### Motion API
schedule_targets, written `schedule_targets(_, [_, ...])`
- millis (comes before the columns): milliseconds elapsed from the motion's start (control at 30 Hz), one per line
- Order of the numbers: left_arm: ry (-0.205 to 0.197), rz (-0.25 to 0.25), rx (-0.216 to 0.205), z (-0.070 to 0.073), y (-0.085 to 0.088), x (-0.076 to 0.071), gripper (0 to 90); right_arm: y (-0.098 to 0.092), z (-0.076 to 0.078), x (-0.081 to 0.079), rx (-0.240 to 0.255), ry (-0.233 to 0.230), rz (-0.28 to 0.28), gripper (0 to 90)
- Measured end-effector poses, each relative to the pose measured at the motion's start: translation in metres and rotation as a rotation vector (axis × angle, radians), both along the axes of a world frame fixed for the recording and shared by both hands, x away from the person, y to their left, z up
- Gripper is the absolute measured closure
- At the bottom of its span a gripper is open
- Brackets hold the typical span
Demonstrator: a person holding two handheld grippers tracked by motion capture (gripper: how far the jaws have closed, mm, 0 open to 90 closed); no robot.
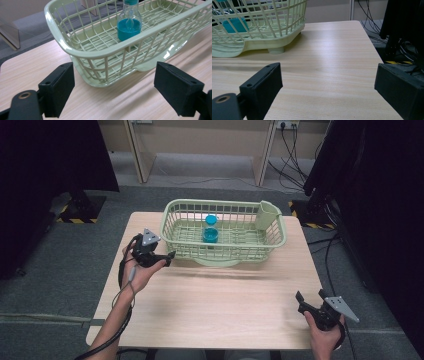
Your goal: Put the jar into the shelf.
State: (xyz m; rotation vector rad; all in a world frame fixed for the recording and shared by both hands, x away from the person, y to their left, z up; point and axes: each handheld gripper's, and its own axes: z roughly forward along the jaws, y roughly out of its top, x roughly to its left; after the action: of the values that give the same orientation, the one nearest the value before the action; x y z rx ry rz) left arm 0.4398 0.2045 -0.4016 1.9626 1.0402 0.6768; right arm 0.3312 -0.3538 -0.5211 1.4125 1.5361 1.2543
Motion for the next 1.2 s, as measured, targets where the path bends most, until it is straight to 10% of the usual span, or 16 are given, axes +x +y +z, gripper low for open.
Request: schedule_targets(1200, [-0.059,0.053,-0.106,-0.046,0.052,-0.049,14.9,0.0,0.0,0.0,-0.001,-0.003,-0.001,7.9])
